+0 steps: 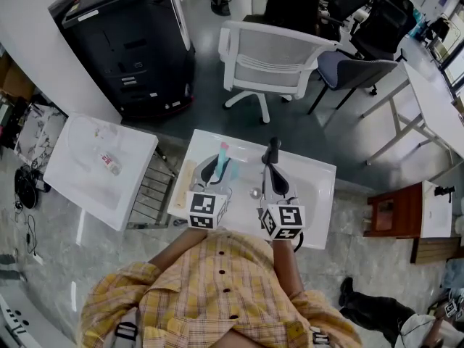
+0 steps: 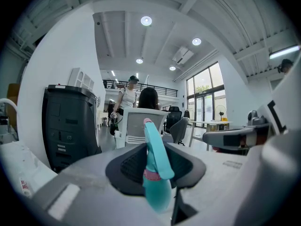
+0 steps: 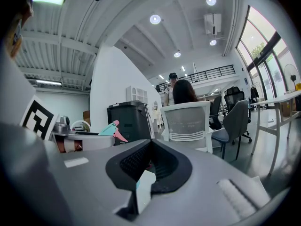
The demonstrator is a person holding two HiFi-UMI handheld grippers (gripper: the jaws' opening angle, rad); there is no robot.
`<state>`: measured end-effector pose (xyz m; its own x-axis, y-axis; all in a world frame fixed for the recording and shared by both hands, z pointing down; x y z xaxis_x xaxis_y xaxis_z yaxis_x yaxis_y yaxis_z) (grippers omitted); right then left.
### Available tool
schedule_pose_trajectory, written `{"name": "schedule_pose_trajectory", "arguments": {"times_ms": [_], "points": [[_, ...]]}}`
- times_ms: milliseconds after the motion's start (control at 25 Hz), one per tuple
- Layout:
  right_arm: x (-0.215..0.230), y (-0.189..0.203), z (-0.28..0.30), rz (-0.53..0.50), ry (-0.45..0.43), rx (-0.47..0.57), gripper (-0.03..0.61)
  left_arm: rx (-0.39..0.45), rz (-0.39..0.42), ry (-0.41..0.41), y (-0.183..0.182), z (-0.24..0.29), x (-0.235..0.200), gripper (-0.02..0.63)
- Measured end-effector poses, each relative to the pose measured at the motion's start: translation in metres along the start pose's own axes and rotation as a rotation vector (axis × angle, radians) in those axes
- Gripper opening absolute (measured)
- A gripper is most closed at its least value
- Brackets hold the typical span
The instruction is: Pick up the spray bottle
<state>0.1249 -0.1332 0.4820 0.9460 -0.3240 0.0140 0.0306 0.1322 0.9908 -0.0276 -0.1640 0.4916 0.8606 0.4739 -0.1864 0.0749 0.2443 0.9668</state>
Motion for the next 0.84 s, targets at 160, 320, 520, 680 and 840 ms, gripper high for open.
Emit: {"name": "schedule_pose_trajectory", "arguments": {"times_ms": [160, 320, 520, 680, 840], "points": [[-0.001, 0.0, 0.002, 0.0, -0.003, 0.003, 0.0, -0.002, -0.002, -0.002, 0.002, 0.0, -0.002, 0.107], [-0.001, 0.001, 0.003, 0.0, -0.005, 0.005, 0.0, -0.007, -0.006, -0.002, 0.004, -0.001, -0.001, 0.108], [-0.001, 0.003, 0.005, 0.0, -0.012, 0.002, 0.0, -0.015, -0.006, 0.001, 0.008, 0.0, -0.001, 0.109], [0.0, 0.003, 0.008, -0.002, -0.009, 0.0, 0.0, -0.018, -0.006, 0.005, 0.009, 0.003, -0.002, 0.108], [0.001, 0.002, 0.013, -0.004, -0.009, -0.001, 0.0, -0.02, -0.002, 0.009, 0.008, 0.006, -0.005, 0.109]]}}
Point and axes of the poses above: the fingertips, and each gripper's own axes: z forward along the fingers, x to its right, y out of its underside, the point moved 4 cm from there along -z, backward along the fingers, and after that the axes turned 7 degrees about -z, right-handed, at the moved point
